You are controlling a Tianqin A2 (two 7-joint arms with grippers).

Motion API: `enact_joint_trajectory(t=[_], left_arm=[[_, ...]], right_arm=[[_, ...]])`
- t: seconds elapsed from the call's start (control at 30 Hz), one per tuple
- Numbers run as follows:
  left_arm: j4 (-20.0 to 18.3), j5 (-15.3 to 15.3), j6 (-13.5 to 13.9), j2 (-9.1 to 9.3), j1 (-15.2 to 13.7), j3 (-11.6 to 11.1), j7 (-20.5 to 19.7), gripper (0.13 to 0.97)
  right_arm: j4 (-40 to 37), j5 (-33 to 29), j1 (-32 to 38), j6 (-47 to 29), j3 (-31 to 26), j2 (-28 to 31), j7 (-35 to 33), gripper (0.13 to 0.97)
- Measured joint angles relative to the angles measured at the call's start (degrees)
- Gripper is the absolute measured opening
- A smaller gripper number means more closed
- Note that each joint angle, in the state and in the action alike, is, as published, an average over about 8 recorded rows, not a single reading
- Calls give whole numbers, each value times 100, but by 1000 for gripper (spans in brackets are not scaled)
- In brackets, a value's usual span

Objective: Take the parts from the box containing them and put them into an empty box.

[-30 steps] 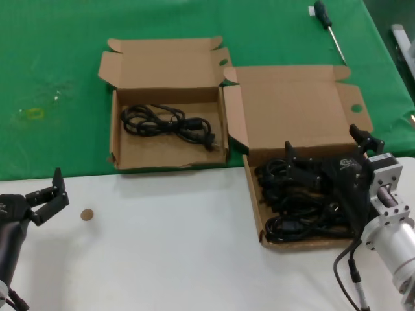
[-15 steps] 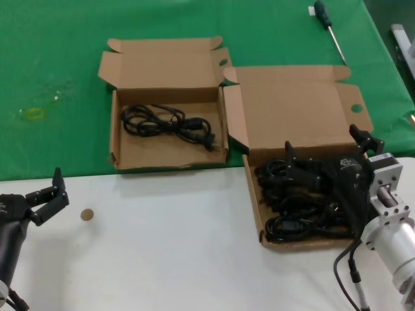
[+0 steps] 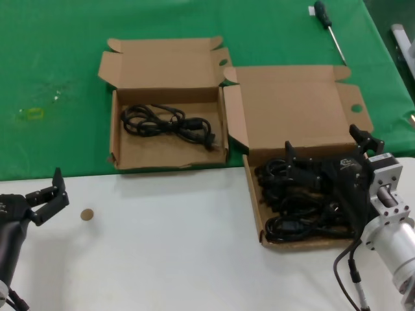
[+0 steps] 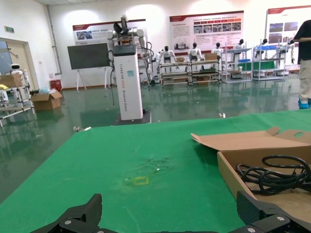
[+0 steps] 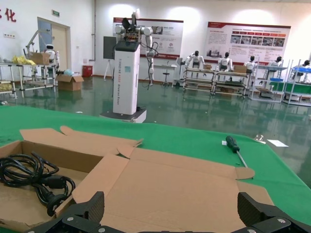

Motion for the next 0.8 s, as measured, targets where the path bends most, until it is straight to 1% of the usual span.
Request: enact_joint_trajectory(t=[0.8], left_arm=[[0, 0, 0, 0, 0, 0, 0, 966]], right_arm=[[0, 0, 0, 0, 0, 0, 0, 966]])
